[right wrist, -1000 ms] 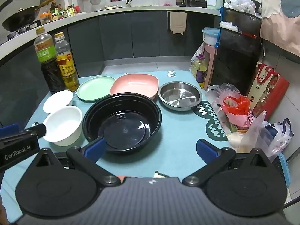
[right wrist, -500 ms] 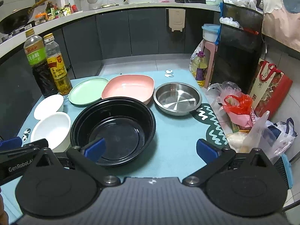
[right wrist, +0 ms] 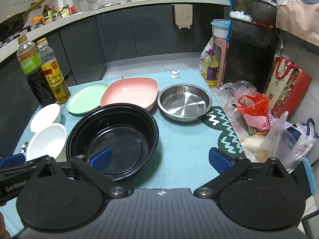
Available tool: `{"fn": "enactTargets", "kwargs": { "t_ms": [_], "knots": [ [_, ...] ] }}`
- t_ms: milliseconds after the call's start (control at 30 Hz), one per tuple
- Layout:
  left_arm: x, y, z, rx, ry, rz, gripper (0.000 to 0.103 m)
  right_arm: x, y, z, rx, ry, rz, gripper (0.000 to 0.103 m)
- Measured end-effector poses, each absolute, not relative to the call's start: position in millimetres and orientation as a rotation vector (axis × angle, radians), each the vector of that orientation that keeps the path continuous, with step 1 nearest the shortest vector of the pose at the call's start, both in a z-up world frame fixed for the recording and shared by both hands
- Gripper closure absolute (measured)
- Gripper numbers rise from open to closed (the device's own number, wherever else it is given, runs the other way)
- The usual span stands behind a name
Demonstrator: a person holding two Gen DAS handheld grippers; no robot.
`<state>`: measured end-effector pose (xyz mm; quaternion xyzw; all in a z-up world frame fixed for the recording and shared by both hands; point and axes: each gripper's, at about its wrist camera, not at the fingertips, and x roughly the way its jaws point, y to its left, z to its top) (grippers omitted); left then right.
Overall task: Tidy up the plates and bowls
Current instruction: 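Move both grippers toward the rim of the black bowl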
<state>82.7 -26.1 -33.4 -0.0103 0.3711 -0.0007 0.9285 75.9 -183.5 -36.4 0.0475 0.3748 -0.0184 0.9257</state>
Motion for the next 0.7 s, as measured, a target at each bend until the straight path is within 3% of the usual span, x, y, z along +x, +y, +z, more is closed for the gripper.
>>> {"fn": "enactTargets", "kwargs": {
  "t_ms": [700],
  "knots": [
    [99.6, -21.8, -19.1, -0.117, 0.789, -0.071, 0.049, 95.8, -197.3, -41.7, 0.139, 0.795, -0.044, 0.041]
  ]
}}
